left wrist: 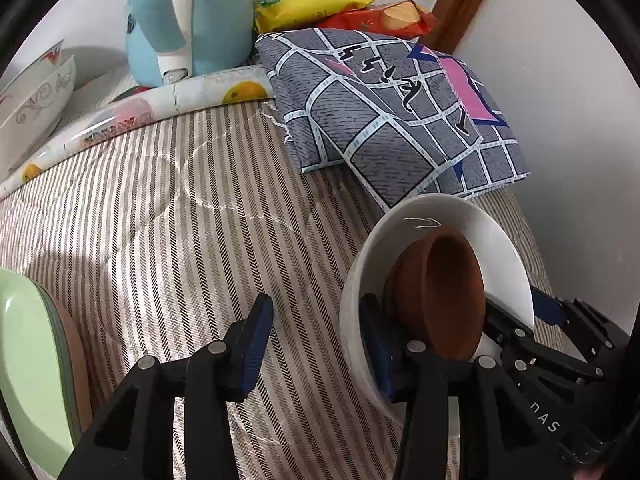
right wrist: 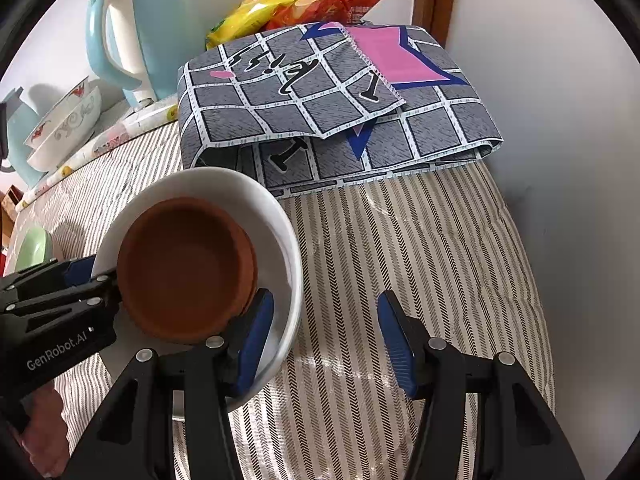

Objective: Organize plates and bowls

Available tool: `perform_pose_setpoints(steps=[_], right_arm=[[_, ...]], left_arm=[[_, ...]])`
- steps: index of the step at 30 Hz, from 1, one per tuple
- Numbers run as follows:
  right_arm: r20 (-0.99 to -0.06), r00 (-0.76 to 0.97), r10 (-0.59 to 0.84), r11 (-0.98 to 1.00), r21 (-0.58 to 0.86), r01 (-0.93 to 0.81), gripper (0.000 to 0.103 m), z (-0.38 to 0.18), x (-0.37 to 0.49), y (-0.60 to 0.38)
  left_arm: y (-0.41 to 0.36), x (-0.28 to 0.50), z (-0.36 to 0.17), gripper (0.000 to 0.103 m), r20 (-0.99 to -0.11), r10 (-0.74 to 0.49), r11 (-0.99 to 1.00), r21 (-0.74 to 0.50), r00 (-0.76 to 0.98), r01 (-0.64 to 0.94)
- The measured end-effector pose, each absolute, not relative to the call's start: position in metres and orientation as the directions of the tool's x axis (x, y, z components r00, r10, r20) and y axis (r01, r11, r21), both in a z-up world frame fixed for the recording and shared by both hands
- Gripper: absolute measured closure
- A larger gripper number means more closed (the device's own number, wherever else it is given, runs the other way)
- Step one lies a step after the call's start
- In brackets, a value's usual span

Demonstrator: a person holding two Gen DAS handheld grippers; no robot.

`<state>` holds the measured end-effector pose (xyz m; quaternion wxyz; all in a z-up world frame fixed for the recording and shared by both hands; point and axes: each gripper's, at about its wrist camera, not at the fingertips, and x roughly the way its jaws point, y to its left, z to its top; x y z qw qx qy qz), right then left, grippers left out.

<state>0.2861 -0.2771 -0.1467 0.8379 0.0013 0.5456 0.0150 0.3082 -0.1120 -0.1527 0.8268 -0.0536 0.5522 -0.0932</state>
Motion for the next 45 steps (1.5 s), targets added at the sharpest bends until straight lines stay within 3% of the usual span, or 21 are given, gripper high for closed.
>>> perform_pose_setpoints(steps=[5,8,10,15,45], right_arm=[[-0.911,0.411,0.032,0.999,0.030,-0.011,0.051,-0.147,0.285,-0.280],[-0.907,0.419,0.034,0.999,0.028,-0.020,0.058,-0.147,0.283,-0.277],[-0.905,0.424,0.035,0.999,0.025,-0.028,0.067,-0.146,0.282,-0.273],[-0.900,0.433,0.046,0.998,0.024,-0.056,0.089,-0.145,0.280,-0.261],[-0.873,0.480,0.086,0.994,0.110,0.022,0.091,-0.131,0.251,-0.269]], left_arm=[[-0.115,0.306,-0.155,0.065,-0.902,-0.213,0.977,-0.187,0.376,0.104],[-0.118,0.303,-0.155,0.078,-0.892,-0.248,0.968,-0.219,0.378,0.119],[-0.121,0.300,-0.154,0.088,-0.887,-0.260,0.966,-0.230,0.382,0.121],[-0.126,0.296,-0.152,0.090,-0.882,-0.253,0.967,-0.222,0.398,0.124],[-0.116,0.273,-0.142,0.092,-0.867,-0.267,0.963,-0.257,0.420,0.082]])
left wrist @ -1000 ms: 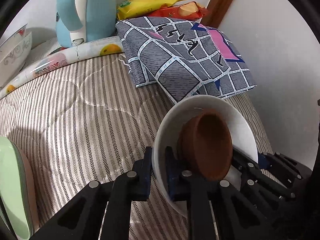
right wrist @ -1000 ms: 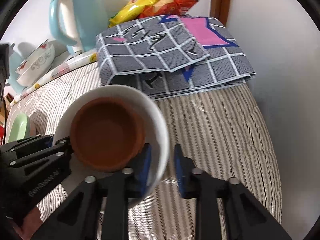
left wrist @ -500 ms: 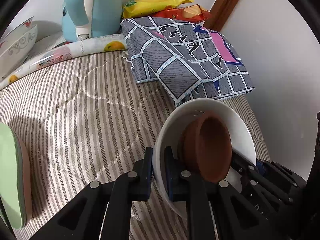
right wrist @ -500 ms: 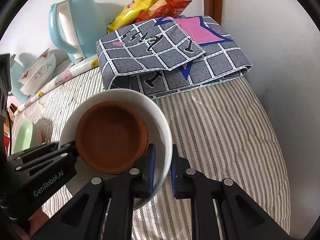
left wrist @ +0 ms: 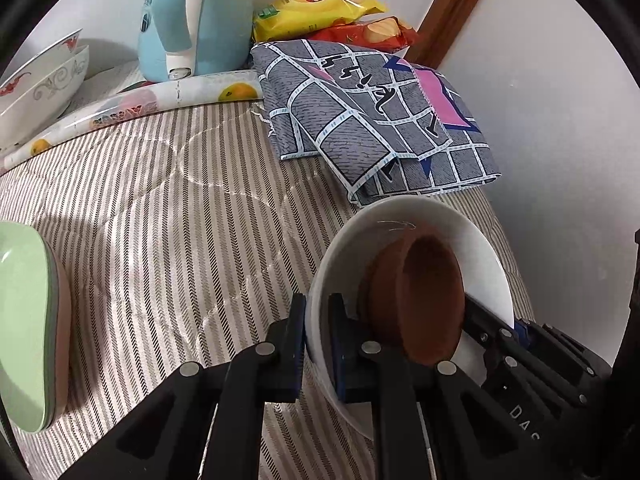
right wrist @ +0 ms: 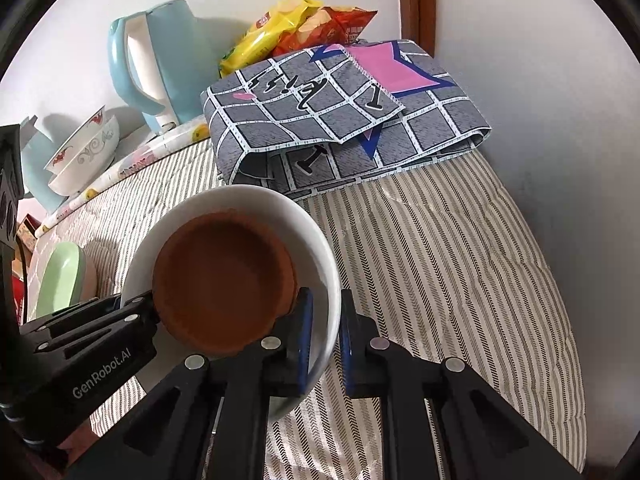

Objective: Organize plates and bowls

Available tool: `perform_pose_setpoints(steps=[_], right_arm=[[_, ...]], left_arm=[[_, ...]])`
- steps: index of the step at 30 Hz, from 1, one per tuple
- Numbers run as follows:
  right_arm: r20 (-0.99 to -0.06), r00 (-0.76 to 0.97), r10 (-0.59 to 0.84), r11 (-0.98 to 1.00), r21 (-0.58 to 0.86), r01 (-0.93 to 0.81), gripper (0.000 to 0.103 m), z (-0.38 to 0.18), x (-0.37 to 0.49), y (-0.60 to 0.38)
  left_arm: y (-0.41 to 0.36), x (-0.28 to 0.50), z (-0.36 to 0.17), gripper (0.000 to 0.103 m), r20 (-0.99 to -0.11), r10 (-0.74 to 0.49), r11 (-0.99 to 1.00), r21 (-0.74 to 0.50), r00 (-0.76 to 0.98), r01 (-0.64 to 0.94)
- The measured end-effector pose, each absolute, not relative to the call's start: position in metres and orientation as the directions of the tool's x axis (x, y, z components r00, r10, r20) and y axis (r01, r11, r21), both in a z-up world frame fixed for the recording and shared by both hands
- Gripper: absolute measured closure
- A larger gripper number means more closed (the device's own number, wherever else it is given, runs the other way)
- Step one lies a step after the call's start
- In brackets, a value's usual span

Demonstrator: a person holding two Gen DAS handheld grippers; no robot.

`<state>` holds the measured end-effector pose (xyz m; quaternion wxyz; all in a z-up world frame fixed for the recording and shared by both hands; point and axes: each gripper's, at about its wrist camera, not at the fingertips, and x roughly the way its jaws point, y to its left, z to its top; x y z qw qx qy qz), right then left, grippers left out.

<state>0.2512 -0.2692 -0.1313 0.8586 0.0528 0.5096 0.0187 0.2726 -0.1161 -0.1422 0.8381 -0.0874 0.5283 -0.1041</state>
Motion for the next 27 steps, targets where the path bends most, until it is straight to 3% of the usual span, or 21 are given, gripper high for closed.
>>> perform_pose_setpoints(steps=[27], right_arm=[[-0.854,0.510,0.106,0.993,0.117,-0.011,0.092,-0.106,0.247,-0.240]], left_arm=[[-0.082,0.260,-0.114,0.092,-0.846,-0.256,0.964,-0.259,0.467,0.058]])
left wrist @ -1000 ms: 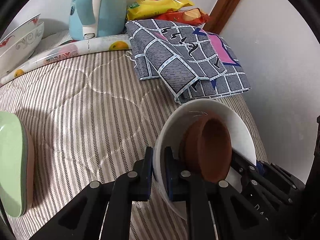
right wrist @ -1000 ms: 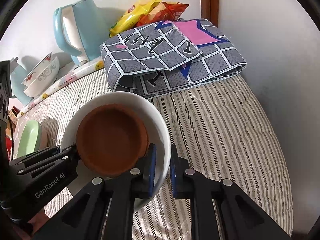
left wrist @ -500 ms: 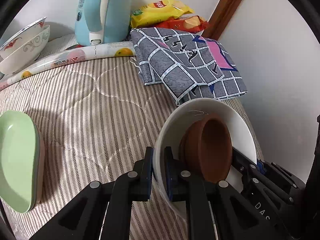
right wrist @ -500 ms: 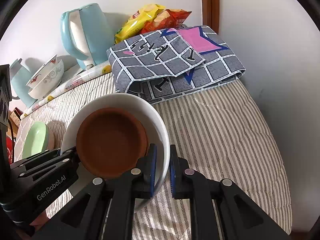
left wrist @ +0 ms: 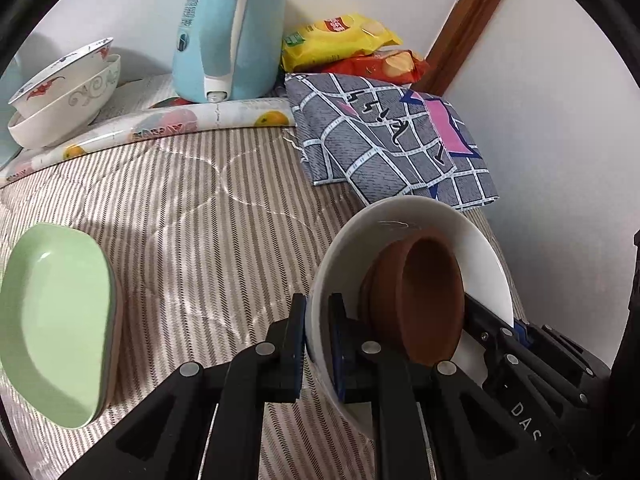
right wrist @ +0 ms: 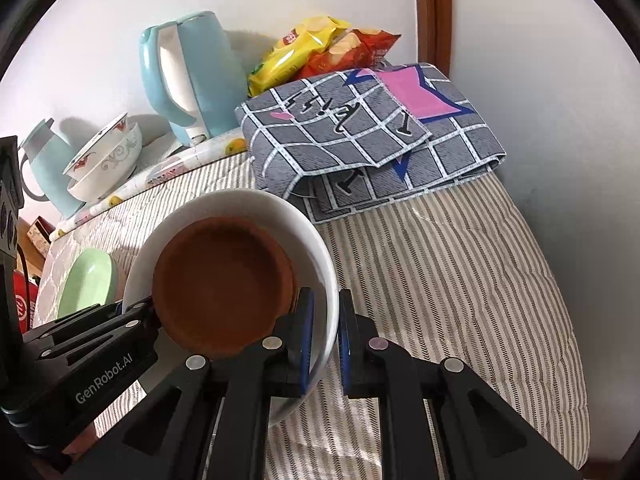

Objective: Organize plates and bowls

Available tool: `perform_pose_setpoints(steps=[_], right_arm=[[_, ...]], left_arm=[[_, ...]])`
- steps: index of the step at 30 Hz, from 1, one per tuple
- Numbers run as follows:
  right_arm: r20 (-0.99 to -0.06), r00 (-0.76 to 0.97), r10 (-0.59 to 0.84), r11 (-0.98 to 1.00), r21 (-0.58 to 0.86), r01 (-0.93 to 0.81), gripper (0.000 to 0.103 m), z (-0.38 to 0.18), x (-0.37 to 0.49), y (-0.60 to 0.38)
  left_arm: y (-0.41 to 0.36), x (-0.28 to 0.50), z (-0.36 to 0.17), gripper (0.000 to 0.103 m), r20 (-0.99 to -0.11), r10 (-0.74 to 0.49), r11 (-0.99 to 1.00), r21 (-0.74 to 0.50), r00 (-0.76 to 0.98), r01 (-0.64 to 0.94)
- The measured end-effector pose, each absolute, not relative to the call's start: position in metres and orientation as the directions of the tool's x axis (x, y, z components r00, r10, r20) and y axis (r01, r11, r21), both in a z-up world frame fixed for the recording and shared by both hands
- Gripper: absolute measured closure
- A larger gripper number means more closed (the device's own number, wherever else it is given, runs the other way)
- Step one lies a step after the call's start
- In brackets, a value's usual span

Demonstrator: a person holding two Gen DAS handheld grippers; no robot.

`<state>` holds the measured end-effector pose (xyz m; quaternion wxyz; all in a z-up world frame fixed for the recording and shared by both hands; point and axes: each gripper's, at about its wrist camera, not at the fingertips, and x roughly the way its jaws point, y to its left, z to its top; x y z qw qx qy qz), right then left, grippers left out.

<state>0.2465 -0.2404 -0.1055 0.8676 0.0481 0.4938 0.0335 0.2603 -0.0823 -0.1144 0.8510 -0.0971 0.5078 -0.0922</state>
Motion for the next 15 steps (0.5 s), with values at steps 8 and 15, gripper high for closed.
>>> perform_pose_setpoints(steps=[8,15], right_arm=[[-0.844,0.525,0.109,0.993,0.110,-0.030,0.092,-0.094,0.243,-0.223],[-0.834,0.538,0.120,0.992,0.115,-0.043,0.092,-0.085,0.239,-0.209]], left_arm=[[-0.063,0.255,-0.101,0.092,-0.835,-0.251,0.964,-0.261,0.489,0.050],[-0.047,0.249,-0.091,0.092,-0.827,-0.244,0.965,-0.259,0.506,0.042]])
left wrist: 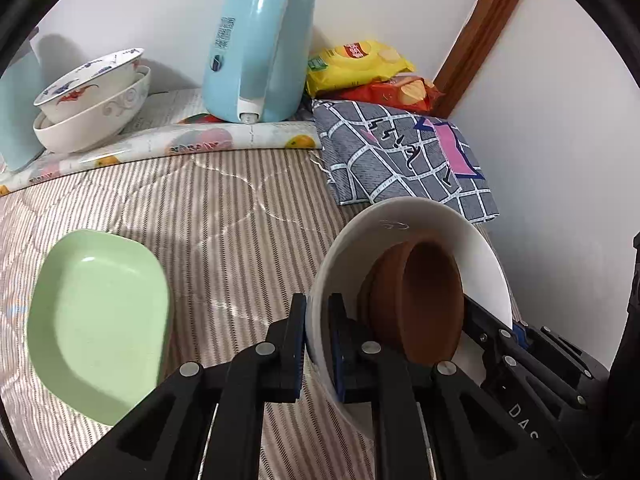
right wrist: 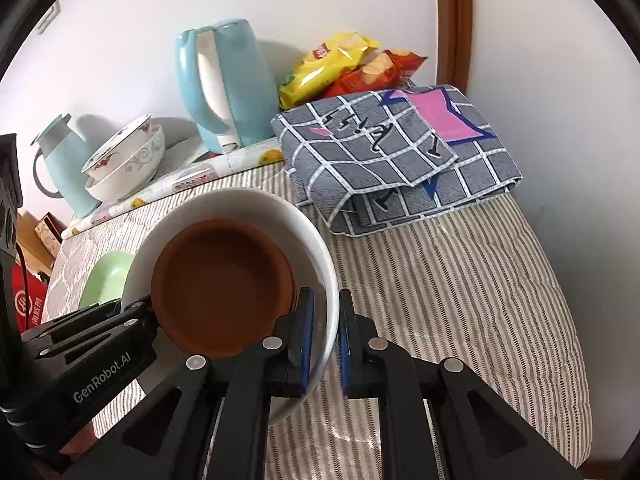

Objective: Organize plates and bowls

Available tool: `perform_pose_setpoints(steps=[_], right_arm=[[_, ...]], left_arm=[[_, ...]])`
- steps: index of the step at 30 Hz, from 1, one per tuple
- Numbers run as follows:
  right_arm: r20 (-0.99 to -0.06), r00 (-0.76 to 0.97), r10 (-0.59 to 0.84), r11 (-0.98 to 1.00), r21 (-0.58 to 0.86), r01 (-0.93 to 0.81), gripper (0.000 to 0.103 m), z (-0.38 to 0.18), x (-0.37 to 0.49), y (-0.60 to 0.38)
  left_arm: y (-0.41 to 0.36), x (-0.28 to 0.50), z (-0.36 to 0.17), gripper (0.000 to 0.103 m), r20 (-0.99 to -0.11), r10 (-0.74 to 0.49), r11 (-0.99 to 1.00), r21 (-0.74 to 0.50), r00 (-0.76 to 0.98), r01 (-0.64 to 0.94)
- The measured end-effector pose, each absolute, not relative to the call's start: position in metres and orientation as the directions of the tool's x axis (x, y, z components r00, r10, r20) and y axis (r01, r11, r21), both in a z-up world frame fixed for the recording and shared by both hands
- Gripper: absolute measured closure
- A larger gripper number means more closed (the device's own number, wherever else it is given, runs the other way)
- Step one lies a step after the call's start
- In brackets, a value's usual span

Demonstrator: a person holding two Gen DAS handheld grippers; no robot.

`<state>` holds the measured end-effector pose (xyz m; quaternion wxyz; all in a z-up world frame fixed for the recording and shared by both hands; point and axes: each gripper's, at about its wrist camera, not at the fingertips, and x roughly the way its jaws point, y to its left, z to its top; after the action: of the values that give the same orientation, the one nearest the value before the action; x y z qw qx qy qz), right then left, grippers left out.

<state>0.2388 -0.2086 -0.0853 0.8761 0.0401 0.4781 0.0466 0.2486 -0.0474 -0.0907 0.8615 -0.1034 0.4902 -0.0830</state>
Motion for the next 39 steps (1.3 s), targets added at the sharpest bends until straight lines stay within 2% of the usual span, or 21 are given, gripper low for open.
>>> perform_pose_setpoints(steps=[39], right_arm=[[-0.809,0.558,0.186,0.980,0.114,-0.162,0.092,-0.058,0.234,-0.107]], left_arm=[[0.056,0.227,-0.067,0.092,-0.804,-0.186,0.963,-0.263,0.565,-0.056]])
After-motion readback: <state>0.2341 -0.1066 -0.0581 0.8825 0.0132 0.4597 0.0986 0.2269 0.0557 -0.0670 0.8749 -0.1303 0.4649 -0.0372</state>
